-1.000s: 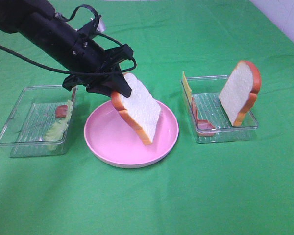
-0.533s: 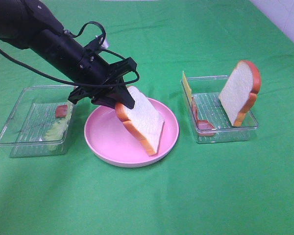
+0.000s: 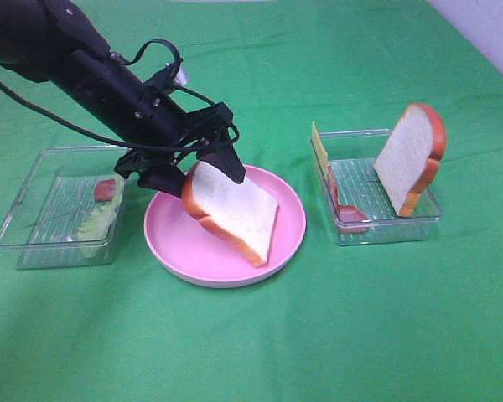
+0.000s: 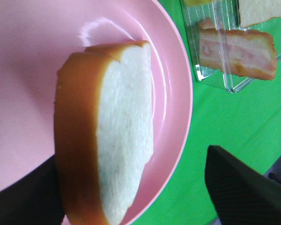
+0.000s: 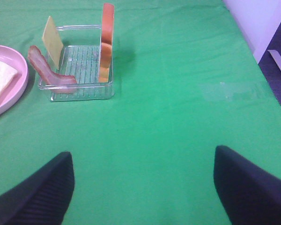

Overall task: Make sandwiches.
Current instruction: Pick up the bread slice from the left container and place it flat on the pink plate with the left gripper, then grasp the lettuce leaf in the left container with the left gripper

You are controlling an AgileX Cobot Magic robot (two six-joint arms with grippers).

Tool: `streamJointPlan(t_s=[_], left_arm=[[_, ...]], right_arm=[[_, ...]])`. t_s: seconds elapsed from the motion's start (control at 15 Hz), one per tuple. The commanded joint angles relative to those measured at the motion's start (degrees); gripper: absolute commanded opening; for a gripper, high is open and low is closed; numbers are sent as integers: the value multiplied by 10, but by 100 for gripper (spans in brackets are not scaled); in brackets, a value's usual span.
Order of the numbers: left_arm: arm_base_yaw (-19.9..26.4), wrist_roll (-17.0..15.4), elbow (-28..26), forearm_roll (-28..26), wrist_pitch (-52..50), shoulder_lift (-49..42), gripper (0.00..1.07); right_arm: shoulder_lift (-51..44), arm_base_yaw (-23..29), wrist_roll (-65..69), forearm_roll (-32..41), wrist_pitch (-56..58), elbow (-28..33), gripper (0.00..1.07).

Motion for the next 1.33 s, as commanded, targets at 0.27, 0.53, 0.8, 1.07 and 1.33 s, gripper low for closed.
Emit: streamJointPlan(t_s=[0.27,0.53,0.8,1.07,1.33], left_arm=[[-6,-65,-57,103,40,-1,74],[-6,-121,-124,175,82,-2,74],[-6,-207,-207,272,176,-2,74],[-22,-229,-254,354,245,-9,74],[-49,-274,-221,426,245,-64,74]], right_arm=[[-8,-2,-6,-2,-8,2,77],[-8,-2,-6,-2,-8,2,77],[-8,-2,-6,-2,-8,2,77],[-8,-2,-6,-2,-8,2,77],[-8,-2,-6,-2,-8,2,77]])
